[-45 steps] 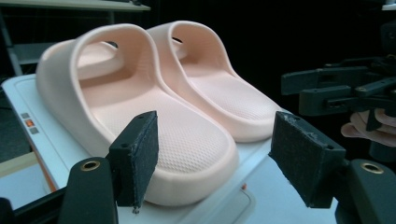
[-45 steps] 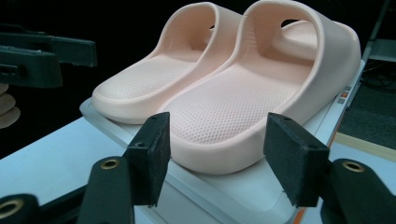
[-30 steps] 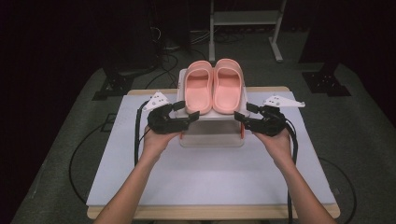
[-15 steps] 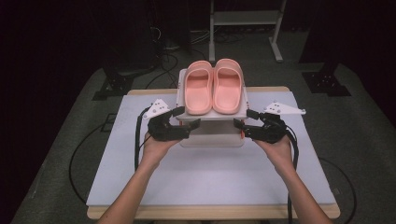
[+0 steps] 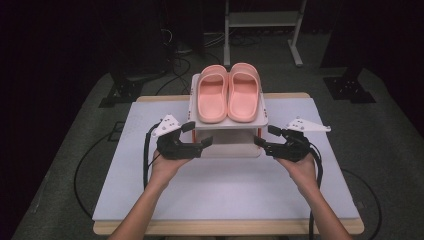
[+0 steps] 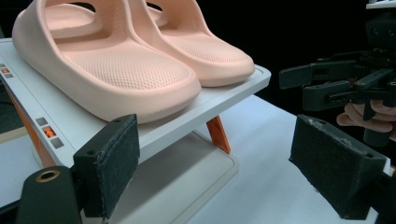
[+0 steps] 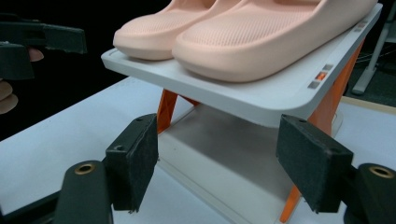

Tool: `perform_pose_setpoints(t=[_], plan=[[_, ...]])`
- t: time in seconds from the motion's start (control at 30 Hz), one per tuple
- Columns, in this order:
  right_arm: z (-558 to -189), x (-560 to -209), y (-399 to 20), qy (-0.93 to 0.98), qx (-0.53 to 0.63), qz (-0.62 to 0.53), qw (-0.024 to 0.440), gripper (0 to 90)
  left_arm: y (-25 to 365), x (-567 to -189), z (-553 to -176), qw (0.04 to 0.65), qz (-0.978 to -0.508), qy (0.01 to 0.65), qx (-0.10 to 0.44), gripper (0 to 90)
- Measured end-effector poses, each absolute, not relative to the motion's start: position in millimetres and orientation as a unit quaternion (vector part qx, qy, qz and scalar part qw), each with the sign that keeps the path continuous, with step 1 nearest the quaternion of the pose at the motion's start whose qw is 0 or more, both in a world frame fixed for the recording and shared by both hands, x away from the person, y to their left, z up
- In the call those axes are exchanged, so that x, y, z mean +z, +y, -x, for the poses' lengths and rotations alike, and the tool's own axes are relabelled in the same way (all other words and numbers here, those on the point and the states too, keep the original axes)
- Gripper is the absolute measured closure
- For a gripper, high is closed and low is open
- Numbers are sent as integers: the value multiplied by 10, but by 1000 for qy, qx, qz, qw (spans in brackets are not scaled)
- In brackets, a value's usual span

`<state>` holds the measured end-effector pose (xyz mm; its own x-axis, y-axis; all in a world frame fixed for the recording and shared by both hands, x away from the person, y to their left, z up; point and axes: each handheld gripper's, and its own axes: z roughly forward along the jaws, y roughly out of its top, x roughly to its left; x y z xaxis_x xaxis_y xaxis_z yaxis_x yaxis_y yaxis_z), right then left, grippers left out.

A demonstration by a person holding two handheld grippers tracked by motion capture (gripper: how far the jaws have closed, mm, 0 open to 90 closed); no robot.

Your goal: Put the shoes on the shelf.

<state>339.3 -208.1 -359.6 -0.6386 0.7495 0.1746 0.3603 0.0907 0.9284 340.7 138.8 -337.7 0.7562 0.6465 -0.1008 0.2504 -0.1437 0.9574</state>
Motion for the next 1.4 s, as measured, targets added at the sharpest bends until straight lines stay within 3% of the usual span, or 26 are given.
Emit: perform_pose_setpoints(t=[1.4], plan=[[-2967, -4061, -2295, 724, 549, -377, 181, 253, 1647, -3776, -2984, 573, -736, 310, 182, 131]])
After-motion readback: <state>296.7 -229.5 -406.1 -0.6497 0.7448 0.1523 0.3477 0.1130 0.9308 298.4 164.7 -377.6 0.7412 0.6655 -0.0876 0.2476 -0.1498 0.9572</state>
